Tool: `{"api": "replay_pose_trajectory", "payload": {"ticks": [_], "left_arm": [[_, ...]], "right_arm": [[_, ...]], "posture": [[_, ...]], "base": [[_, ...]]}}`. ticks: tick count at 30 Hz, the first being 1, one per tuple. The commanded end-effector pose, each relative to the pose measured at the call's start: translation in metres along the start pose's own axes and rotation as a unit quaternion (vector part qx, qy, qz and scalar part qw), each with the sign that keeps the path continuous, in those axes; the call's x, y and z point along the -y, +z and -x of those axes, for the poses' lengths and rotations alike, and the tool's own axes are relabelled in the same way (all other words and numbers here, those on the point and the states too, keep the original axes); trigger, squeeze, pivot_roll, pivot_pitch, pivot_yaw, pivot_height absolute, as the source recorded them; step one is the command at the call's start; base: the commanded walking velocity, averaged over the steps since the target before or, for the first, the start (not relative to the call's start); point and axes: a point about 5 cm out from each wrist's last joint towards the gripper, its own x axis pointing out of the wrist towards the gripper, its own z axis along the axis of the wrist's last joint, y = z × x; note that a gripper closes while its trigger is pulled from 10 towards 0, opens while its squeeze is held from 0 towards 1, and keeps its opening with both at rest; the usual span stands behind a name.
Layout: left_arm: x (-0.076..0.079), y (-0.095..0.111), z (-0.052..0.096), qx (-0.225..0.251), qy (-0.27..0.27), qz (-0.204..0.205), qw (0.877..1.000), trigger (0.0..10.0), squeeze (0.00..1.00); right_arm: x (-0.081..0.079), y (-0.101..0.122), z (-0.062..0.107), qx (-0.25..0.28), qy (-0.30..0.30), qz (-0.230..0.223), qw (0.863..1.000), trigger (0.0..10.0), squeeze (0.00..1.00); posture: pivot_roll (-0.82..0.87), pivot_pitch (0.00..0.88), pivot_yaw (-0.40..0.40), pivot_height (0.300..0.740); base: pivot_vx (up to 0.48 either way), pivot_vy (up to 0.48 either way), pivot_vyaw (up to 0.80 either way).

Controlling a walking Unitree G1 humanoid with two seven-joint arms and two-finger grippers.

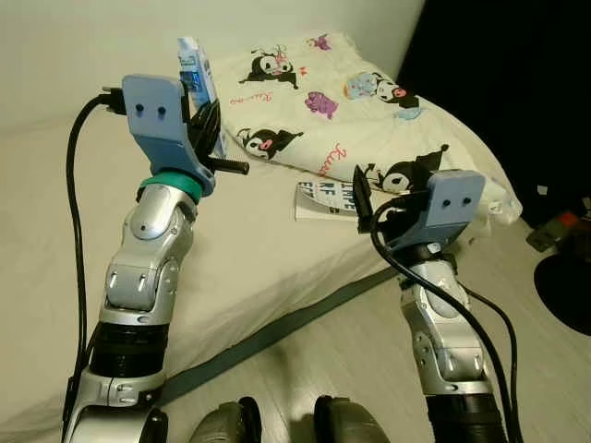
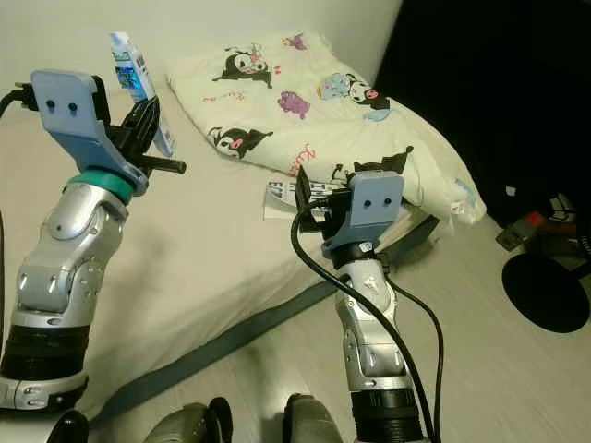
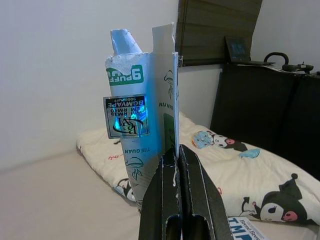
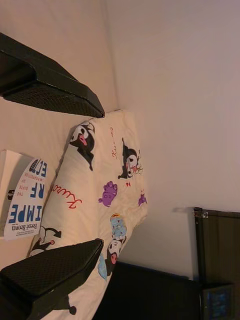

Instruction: Clean up the room

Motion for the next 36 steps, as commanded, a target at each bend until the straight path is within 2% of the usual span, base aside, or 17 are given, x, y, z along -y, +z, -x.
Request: {"api": "replay_pose_trajectory", "payload": {"ticks": [1, 14, 36], "left_arm": [[0.0007, -0.0021, 0.0038, -0.007, -0.004, 0.000, 1.000, 10.0, 0.00], [-0.0004, -0.0010, 0.0064, -0.008, -0.003, -0.005, 1.000, 10.0, 0.00], [-0.0016, -0.0011, 0.0074, -0.012, -0.001, -0.007, 1.000, 10.0, 0.00]], "right_arm": [[-0.0012, -0.0026, 0.0006, -0.002, 0.003, -0.002, 1.000, 10.0, 0.00], [-0.0017, -0.0040, -0.0012, -0.002, 0.007, -0.002, 1.000, 10.0, 0.00], [-0.0031, -0.0054, -0.0017, -0.001, 0.012, -0.001, 1.000, 10.0, 0.00]], "posture": [[-0.11, 0.039, 0.043, 0.734], [-0.10, 0.043, 0.040, 0.734], [-0.09, 0.044, 0.041, 0.734]], "base": [[0.000, 0.000, 0.00], [-0.194, 0.000, 0.00], [-0.327, 0.000, 0.00]]}}
